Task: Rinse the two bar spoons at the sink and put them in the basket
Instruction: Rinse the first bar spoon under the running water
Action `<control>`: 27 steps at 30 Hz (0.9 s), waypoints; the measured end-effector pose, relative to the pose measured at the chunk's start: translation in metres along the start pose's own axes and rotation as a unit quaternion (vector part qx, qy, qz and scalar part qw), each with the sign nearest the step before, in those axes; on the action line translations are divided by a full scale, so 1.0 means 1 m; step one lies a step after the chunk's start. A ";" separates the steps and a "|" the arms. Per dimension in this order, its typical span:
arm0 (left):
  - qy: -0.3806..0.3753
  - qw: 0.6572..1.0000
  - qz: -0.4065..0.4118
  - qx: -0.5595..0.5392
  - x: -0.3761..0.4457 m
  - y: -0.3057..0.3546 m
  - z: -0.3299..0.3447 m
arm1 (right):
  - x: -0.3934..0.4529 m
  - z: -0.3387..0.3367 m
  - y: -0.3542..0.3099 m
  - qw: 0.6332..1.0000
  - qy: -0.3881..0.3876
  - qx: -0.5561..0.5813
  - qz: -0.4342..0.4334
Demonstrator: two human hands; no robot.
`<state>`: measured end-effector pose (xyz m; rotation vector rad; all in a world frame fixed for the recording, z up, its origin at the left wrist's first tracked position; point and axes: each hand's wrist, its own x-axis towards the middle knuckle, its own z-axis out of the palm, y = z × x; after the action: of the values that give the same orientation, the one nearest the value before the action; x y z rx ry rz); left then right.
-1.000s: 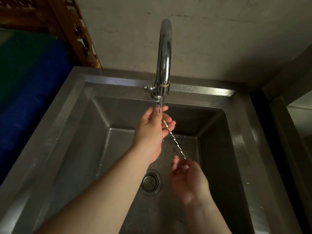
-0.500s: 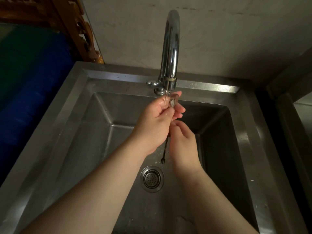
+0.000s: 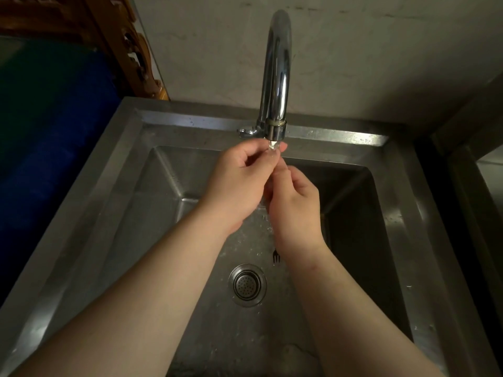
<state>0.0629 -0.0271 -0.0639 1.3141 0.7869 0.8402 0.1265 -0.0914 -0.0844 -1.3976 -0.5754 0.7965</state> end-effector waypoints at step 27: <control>0.157 0.975 -0.120 -0.099 -0.016 -0.050 0.003 | 0.003 -0.020 0.014 0.922 -0.084 -0.375 -0.039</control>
<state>0.0615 -0.0457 -0.1126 0.8982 1.0591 0.9163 0.1416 -0.1022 -0.1009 -1.9933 -1.1439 0.6567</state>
